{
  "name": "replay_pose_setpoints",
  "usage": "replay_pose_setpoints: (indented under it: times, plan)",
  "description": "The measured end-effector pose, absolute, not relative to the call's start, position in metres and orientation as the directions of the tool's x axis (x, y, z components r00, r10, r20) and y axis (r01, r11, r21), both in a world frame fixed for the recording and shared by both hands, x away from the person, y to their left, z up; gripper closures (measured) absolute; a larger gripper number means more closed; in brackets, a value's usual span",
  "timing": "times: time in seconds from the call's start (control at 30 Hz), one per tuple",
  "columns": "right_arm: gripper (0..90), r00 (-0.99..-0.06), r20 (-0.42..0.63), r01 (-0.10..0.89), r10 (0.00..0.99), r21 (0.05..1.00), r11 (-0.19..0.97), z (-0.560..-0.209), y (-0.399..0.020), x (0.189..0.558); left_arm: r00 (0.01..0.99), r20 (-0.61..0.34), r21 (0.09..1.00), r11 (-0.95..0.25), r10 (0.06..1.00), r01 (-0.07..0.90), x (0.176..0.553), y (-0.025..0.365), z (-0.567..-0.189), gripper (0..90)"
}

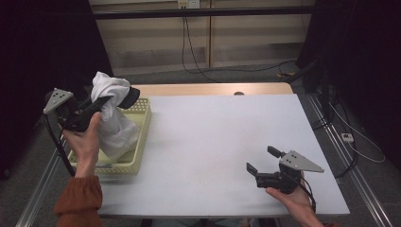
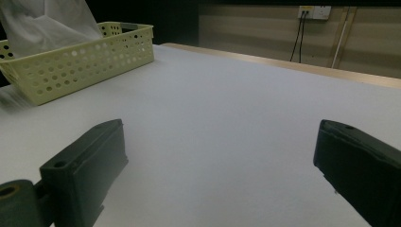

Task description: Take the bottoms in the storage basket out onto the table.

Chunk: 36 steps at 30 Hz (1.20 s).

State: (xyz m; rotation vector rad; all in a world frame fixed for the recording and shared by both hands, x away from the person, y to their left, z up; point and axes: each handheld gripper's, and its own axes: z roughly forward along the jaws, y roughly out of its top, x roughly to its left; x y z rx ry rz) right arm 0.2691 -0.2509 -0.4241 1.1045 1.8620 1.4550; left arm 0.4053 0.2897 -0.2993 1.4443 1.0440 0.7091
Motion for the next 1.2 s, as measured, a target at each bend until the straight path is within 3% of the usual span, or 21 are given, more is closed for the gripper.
replay_pose_setpoints:
  times: [1.2]
  plan:
    - [3.0,-0.53,0.078,0.28,0.845,0.956,0.087,-0.424,-0.251,0.269,0.416,-0.138,0.989,0.1,0.899,0.113,0.391,0.296,-0.276,77.9]
